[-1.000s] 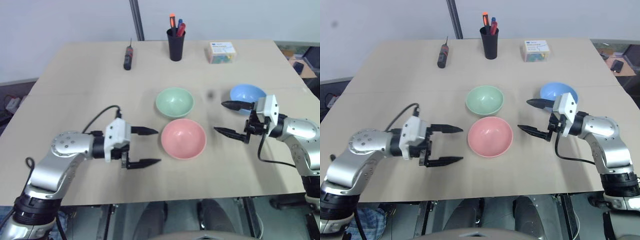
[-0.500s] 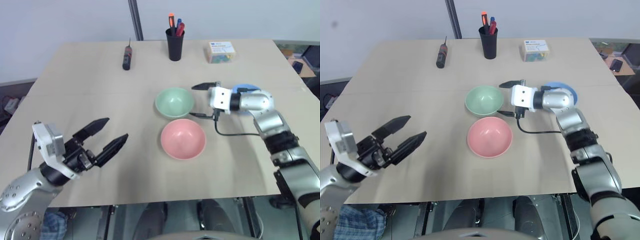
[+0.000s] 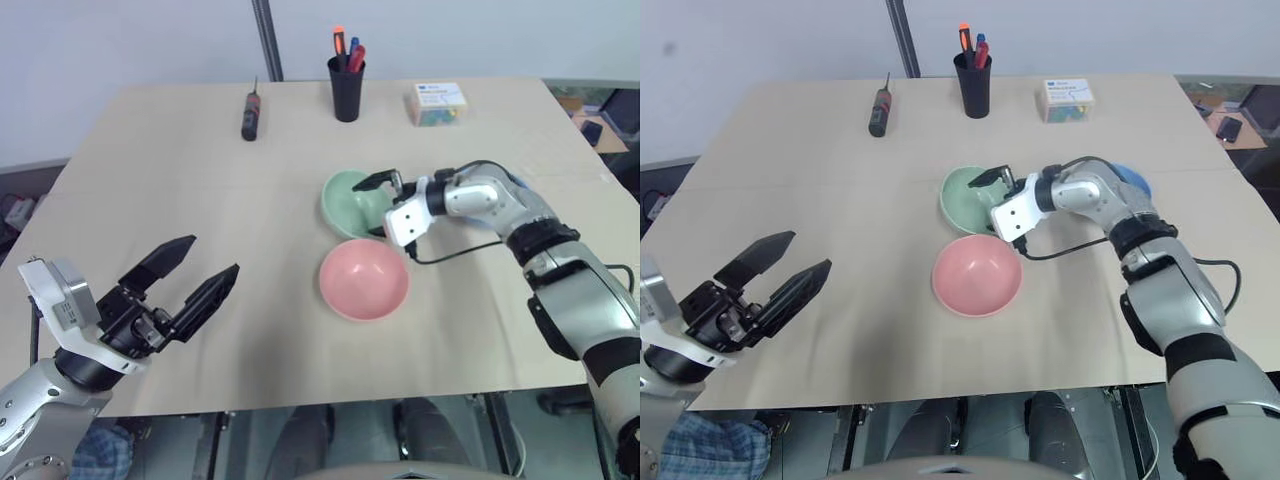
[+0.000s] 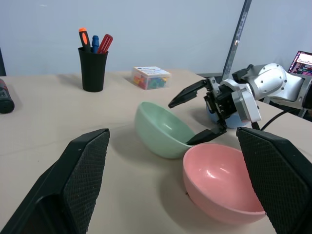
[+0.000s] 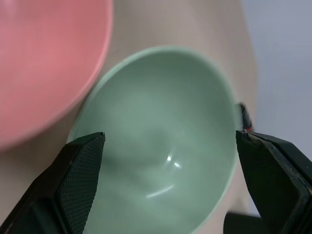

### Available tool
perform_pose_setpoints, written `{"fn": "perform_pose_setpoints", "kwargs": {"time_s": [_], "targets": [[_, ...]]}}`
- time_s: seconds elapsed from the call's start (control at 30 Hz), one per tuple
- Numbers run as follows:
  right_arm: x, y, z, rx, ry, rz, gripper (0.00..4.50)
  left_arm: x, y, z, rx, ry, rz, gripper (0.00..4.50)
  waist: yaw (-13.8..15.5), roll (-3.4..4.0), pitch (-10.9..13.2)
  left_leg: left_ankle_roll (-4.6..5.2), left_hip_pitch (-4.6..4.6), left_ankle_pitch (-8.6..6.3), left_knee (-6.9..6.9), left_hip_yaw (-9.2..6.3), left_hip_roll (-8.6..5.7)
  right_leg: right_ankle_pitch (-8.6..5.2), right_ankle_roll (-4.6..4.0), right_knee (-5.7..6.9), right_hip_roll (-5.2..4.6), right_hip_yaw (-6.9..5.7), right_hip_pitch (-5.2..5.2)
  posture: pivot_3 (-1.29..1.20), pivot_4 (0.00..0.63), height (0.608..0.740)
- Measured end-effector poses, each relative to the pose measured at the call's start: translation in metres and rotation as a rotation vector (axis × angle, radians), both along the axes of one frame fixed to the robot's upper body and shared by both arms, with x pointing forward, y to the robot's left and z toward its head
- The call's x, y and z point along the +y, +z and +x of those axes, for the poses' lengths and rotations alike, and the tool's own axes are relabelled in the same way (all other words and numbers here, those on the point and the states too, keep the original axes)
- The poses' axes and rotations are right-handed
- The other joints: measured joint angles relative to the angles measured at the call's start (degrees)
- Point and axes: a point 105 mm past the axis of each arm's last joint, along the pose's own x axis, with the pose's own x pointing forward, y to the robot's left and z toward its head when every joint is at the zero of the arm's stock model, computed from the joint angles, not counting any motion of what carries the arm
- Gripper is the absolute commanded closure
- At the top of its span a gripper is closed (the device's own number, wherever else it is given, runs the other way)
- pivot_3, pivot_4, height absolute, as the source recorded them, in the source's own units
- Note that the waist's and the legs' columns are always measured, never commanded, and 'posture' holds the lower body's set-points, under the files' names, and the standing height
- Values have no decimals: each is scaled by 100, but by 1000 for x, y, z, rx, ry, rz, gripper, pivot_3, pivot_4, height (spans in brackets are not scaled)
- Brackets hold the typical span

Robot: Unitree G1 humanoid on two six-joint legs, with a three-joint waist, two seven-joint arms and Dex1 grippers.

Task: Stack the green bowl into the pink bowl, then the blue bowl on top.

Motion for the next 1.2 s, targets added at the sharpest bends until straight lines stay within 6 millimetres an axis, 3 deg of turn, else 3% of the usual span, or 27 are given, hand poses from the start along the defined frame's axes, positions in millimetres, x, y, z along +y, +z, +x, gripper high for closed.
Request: {"fn": "perform_pose_setpoints", "kwargs": {"time_s": [0.2,0.37,0.5,0.6,0.9,1.17,1.2], "targets": [[-7,36,5,29,-23,110,0,-3,2,2,-7,-17,2,84,28,0,0,2,-1,-1,0,-11,-1,0,0,-3,-3,-2,2,0,150,740],[-36,34,12,40,-96,68,0,-5,6,4,-28,-30,3,84,14,3,1,2,0,-1,-4,-7,-5,-1,-1,-1,-2,-1,0,0,150,740],[-50,32,12,35,-115,18,0,-4,9,5,-35,-41,-3,84,-10,3,2,2,1,-1,-6,-1,-4,-1,-1,-2,-1,5,-1,0,150,740],[-55,19,8,11,-90,-70,0,-4,11,9,-46,-45,-4,84,-6,3,2,2,1,-1,-6,1,-5,-1,-1,-2,-1,4,-1,0,150,740],[-42,-24,2,-95,-5,-262,0,-8,19,15,-71,-74,-15,84,-9,4,2,-22,1,13,-7,8,-5,0,0,1,1,17,-11,0,150,740],[-13,-22,4,-178,42,-245,0,-3,11,19,-8,-49,-19,84,-17,3,2,-23,0,13,-10,8,-4,0,0,0,3,20,-13,0,150,740],[-10,-25,3,-175,50,-248,253,-3,7,19,24,-50,-13,32,-14,3,2,-23,-1,13,-10,8,-4,0,0,0,2,20,-13,0,150,740]]}}
